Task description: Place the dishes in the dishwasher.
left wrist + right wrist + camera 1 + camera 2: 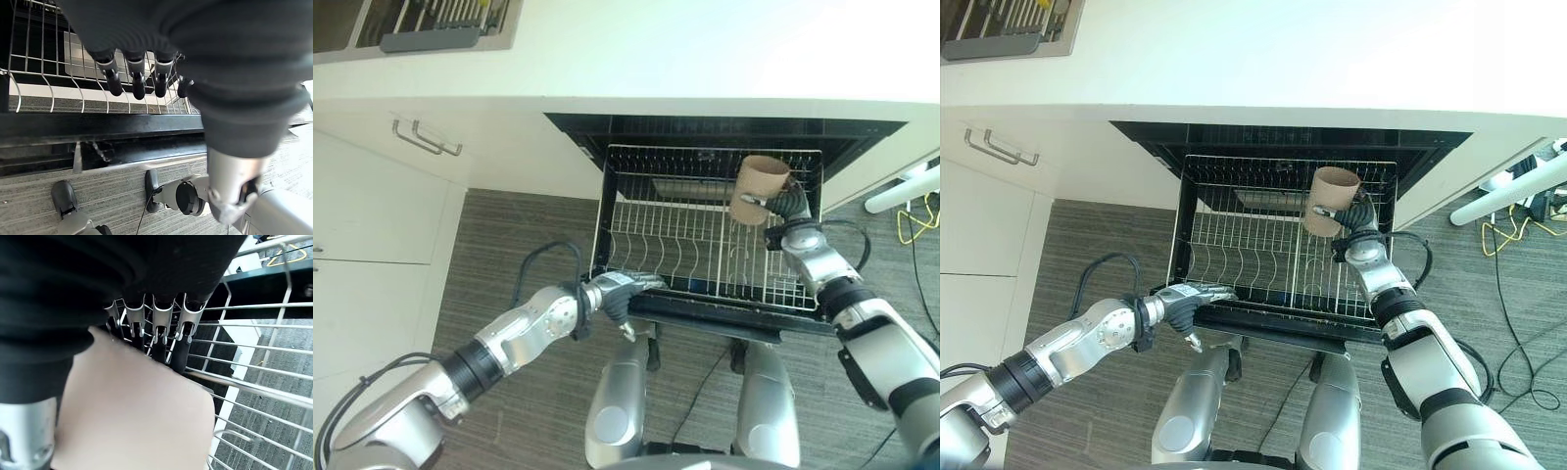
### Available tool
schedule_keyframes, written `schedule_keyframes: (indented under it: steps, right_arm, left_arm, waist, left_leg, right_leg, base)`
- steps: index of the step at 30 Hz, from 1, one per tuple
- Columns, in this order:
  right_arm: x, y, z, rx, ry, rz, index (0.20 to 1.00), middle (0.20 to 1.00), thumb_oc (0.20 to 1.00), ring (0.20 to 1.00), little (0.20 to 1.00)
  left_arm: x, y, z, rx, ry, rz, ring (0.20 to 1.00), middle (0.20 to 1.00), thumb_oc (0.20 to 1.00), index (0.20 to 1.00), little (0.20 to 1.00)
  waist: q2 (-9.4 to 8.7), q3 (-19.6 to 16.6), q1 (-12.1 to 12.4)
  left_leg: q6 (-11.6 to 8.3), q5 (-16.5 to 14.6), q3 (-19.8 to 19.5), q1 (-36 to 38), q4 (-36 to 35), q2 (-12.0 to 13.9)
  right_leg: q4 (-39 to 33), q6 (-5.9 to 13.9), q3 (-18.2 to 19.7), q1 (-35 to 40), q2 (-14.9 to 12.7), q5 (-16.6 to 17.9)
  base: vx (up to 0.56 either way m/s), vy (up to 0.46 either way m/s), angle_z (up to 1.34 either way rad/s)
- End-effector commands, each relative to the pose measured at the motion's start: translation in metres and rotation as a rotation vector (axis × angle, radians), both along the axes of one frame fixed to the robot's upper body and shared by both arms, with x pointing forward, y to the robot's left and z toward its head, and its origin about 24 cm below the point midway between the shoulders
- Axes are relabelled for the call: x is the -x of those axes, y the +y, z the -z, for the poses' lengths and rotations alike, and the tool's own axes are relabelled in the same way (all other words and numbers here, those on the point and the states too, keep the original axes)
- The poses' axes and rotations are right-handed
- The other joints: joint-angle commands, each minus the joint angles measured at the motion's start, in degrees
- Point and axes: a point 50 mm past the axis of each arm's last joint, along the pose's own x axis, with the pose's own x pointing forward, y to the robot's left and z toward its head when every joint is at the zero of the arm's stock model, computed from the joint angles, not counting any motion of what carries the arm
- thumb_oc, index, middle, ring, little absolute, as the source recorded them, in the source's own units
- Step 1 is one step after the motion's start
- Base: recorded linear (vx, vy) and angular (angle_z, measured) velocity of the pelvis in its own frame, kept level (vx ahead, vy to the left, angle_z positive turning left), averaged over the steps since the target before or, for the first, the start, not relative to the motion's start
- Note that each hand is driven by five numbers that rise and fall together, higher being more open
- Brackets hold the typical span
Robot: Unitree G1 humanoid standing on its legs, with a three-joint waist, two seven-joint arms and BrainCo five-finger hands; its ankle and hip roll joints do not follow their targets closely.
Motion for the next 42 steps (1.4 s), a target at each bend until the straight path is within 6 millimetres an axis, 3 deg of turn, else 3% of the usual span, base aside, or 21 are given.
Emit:
schedule_keyframes:
  steps: [1,16,18,21,25,31,37,42]
  right_arm:
    - [0.046,0.003,0.093,0.008,0.362,0.022,1.0,1.0,1.0,1.0,1.0]
    - [0.054,0.009,0.1,-0.004,0.367,0.041,1.0,1.0,1.0,1.0,1.0]
    - [0.053,0.01,0.098,-0.066,0.339,0.057,1.0,1.0,1.0,1.0,1.0]
    - [0.048,0.021,0.085,-0.26,0.22,0.06,1.0,1.0,1.0,1.0,1.0]
    - [0.048,0.038,0.046,-0.367,-0.058,0.013,1.0,1.0,1.0,1.0,1.0]
    - [0.094,0.015,0.013,-0.314,-0.387,-0.085,1.0,1.0,1.0,1.0,1.0]
    - [0.106,0.009,-0.019,-0.292,-0.549,-0.146,1.0,1.0,1.0,1.0,1.0]
    - [0.111,0.011,-0.029,-0.311,-0.597,-0.173,1.0,1.0,1.0,1.0,1.0]
  left_arm:
    - [0.001,0.0,-0.01,0.016,-0.07,0.017,1.0,1.0,1.0,1.0,1.0]
    - [-0.005,-0.006,-0.011,0.022,-0.065,-0.001,1.0,1.0,1.0,1.0,1.0]
    - [-0.005,-0.006,-0.012,0.023,-0.064,-0.003,1.0,1.0,1.0,1.0,1.0]
    - [-0.005,-0.006,-0.014,0.034,-0.057,-0.018,1.0,1.0,1.0,1.0,1.0]
    - [-0.006,0.001,-0.012,0.043,-0.064,-0.078,1.0,1.0,1.0,1.0,1.0]
    - [0.008,0.031,0.003,0.063,-0.139,-0.25,1.0,1.0,1.0,1.0,1.0]
    - [0.016,0.038,0.008,0.049,-0.134,-0.263,1.0,1.0,1.0,1.0,1.0]
    - [0.019,0.038,0.01,0.042,-0.131,-0.268,1.0,1.0,1.0,1.0,1.0]
  waist:
    - [-1.33,1.92,0.57]
    - [-1.45,1.92,-0.52]
    - [-1.39,1.92,-0.63]
    - [-1.42,1.92,-1.09]
    - [-2.18,1.92,-2.46]
    - [-3.28,1.92,-5.29]
    - [-3.96,1.92,-5.93]
    - [-4.18,1.92,-6.07]
  left_leg:
    - [0.94,-8.02,0.06,-2.6,8.21,-0.77]
    - [1.04,-8.85,0.14,-2.75,9.3,-0.8]
    - [1.02,-8.81,0.15,-2.9,9.4,-0.77]
    - [1.0,-8.89,0.36,-2.65,9.52,-0.61]
    - [1.21,-8.57,0.86,-2.9,9.25,-0.35]
    - [2.41,-8.76,1.71,-2.12,8.51,-0.17]
    - [2.43,-8.79,2.25,-1.9,8.69,0.15]
    - [2.35,-8.79,2.48,-1.77,8.54,0.29]
  right_leg:
    - [-8.74,3.26,0.15,1.41,-1.34,6.05]
    - [-7.05,2.9,0.75,0.65,-1.4,5.08]
    - [-6.88,2.78,0.79,0.46,-1.38,5.07]
    - [-6.62,2.67,0.99,0.49,-1.39,4.94]
    - [-6.48,2.72,1.89,-0.18,-0.98,5.21]
    - [-6.12,3.15,3.76,-0.82,0.06,5.19]
    - [-6.43,3.33,3.77,-0.34,0.12,5.24]
    - [-6.43,3.44,3.71,-0.27,0.24,5.14]
  base:
    - [0.0,0.0,0.0]
    - [0.0,0.001,0.0]
    - [0.0,0.0,0.0]
    - [0.02,0.021,0.0]
    - [0.03,0.022,-0.04]
    - [0.02,0.017,-0.1]
    - [0.0,-0.033,-0.06]
    - [-0.01,-0.017,-0.01]
